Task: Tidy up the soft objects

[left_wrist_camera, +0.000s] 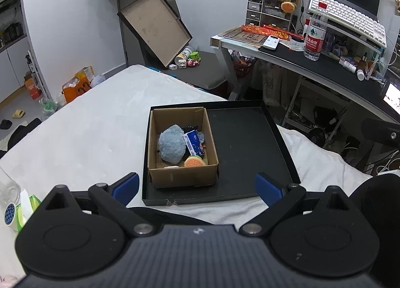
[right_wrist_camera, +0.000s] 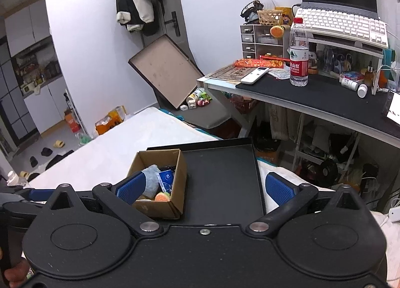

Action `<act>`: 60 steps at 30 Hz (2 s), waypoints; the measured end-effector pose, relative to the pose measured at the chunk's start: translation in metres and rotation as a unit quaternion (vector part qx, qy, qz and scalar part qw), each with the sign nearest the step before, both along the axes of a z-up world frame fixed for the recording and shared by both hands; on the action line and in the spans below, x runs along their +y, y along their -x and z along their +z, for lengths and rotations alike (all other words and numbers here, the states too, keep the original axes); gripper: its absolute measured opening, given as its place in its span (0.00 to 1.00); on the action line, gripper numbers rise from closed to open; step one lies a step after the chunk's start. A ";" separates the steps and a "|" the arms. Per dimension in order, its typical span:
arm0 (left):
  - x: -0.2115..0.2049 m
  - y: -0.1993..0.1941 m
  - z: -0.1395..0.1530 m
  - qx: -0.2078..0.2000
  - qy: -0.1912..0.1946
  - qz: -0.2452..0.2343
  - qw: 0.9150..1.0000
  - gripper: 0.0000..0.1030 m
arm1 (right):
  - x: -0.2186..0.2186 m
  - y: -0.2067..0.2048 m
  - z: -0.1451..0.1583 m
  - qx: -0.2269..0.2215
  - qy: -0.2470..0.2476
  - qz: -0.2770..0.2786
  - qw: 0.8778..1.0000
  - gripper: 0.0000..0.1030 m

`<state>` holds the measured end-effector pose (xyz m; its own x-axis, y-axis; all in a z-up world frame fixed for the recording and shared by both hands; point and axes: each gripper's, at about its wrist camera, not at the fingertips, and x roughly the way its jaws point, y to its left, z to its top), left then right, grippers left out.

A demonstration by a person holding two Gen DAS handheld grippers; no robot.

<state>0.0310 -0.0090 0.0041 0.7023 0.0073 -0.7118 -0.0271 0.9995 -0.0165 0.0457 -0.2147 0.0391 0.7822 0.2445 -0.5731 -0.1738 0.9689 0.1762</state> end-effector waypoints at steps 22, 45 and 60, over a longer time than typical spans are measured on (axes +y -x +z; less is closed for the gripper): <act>-0.016 0.048 0.016 -0.025 0.010 -0.009 1.000 0.95 | -0.012 0.040 0.012 -0.001 0.013 0.002 1.000 1.00; -0.015 0.049 0.007 -0.010 0.011 -0.006 1.000 0.95 | -0.013 0.037 -0.003 0.034 0.013 -0.011 0.999 1.00; -0.014 0.049 0.005 -0.008 0.008 -0.004 1.000 0.95 | -0.012 0.035 -0.006 0.042 0.015 -0.011 0.999 1.00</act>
<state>-0.0182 -0.0231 0.0092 0.7134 -0.0094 -0.7007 -0.0196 0.9993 -0.0333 0.0103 -0.2269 0.0329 0.7360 0.2104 -0.6435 -0.1386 0.9772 0.1610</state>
